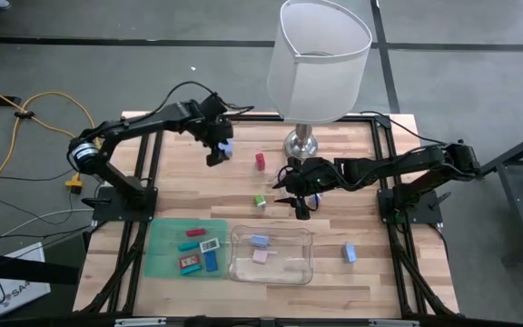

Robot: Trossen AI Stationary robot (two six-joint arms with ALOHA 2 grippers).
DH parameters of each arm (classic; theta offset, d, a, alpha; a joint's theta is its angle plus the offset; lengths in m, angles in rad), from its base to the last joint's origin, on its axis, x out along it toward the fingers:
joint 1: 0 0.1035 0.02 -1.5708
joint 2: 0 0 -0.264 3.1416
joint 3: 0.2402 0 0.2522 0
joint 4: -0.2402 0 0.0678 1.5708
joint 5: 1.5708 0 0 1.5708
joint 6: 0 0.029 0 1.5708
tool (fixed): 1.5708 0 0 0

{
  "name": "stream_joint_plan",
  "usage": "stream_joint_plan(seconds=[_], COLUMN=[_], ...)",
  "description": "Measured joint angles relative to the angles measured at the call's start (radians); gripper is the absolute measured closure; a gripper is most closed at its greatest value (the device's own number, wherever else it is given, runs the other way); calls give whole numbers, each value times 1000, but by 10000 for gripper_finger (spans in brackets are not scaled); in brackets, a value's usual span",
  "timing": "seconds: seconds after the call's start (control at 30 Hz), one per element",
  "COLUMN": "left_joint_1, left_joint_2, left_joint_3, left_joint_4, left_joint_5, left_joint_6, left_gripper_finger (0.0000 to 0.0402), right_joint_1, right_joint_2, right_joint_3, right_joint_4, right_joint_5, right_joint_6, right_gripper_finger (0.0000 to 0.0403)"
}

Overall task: Pick & Place Office items
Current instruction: Put the top purple charger adapter into the transparent bin

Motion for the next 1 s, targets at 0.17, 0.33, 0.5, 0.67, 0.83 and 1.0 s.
stream_joint_plan(seconds=[0.17, 0.33, 0.5, 0.67, 0.83, 1.0], left_joint_1=[28, 45, 64, 70, 72, 70], left_joint_2=[6, 67, 144, 181, 200, 202], left_joint_3=[0, 0, 0, 0, 0, 0], left_joint_4=[60, 93, 93, 103, 107, 112], left_joint_5=[-134, -176, -185, -194, -204, -218], left_joint_6=[39, 56, 74, 81, 91, 108], left_gripper_finger=[100, 100, 100, 100, 100, 100], right_joint_1=[0, 0, 0, 0, 0, 0], right_joint_2=[0, 0, 0, 0, 0, 0], right_joint_3=[0, 0, 0, 0, 0, 0], right_joint_4=[0, 0, 0, 0, 0, 0], right_joint_5=[0, 0, 0, 0, 0, 0], right_joint_6=[0, 0, 0, 0, 0, 0], right_gripper_finger=[223, 223, 223, 223, 223, 223])
